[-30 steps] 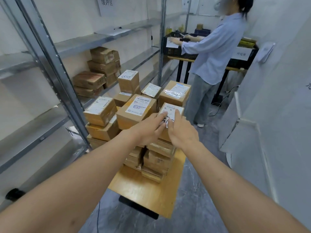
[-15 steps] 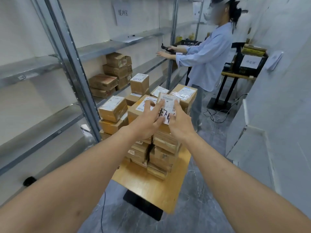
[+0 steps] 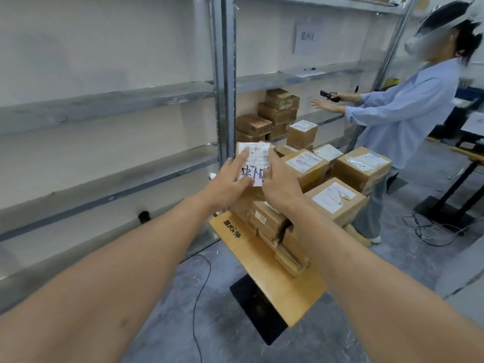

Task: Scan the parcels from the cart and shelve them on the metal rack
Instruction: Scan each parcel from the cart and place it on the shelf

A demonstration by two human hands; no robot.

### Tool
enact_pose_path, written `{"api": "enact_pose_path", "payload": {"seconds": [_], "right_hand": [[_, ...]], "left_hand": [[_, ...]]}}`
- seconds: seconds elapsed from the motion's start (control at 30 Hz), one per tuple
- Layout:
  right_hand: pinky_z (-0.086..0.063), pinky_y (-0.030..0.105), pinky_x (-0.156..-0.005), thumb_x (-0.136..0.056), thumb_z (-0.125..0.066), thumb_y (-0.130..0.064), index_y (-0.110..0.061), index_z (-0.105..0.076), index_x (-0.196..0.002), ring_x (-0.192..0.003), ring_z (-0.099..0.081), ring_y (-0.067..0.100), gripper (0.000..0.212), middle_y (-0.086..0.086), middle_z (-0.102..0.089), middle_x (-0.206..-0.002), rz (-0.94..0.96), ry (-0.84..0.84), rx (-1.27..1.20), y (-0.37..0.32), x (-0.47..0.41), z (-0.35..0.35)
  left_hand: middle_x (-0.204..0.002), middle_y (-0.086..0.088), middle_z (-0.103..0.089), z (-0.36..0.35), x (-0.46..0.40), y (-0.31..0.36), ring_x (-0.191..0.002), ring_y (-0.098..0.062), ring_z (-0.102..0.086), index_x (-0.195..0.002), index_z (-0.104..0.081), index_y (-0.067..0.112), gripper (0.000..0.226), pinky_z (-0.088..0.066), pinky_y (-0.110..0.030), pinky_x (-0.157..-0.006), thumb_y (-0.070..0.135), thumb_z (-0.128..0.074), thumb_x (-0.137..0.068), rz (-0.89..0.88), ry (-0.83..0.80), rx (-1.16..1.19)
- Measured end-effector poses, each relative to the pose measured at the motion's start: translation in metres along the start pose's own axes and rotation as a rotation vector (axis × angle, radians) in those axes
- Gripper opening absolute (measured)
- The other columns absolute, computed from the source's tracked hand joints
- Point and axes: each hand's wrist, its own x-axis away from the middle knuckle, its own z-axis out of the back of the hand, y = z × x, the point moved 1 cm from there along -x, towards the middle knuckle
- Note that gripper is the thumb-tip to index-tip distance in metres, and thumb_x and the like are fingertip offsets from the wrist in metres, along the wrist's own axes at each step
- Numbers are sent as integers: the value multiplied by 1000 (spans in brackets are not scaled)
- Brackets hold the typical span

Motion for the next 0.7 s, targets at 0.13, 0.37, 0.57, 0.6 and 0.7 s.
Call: {"api": "enact_pose_path", "payload": {"seconds": [0.13,0.37,0.57,0.6,0.7], "right_hand": [[-48,31,-98,-110,-47,-15,-22,-30,-163,-120,-54,11,55,1,-56,-145,101,-79,-80,-34,4,-30],[-50,47,-106,-112,-43,-26,-24,-18,-167,-128,-58,24,61,4,-56,-150,257,-240,44,-88,1,-106],[-52,51,-96,-109,-35,-45,-27,-42,-152,-120,-62,32,48,4,-58,-145,456,-264,383,-132,-8,-185],[-49,50,-98,-109,-35,-45,-27,-43,-153,-123,-61,34,49,5,-56,-148,469,-283,427,-138,-9,-196],[-41,50,-107,-108,-33,-47,-26,-39,-158,-134,-54,35,54,6,-49,-158,472,-367,518,-155,-12,-234]], "left_hand": [[-151,4,-50,40,45,-12,-131,-14,-56,-165,-8,46,76,-47,-39,-113,33,-57,-108,66,41,144],[-148,11,-55,112,109,-62,-131,-7,-56,-165,-17,46,81,-43,-37,-117,27,-66,-104,174,190,118],[-141,11,-60,168,160,-120,-123,-9,-58,-166,-16,44,81,-41,-32,-113,21,-64,-104,305,271,94],[-141,11,-59,177,168,-132,-118,-4,-59,-166,-15,44,81,-41,-29,-109,20,-63,-105,324,270,95],[-139,13,-61,203,189,-172,-113,4,-57,-163,-17,51,81,-43,-30,-107,20,-64,-104,379,297,118]]}}
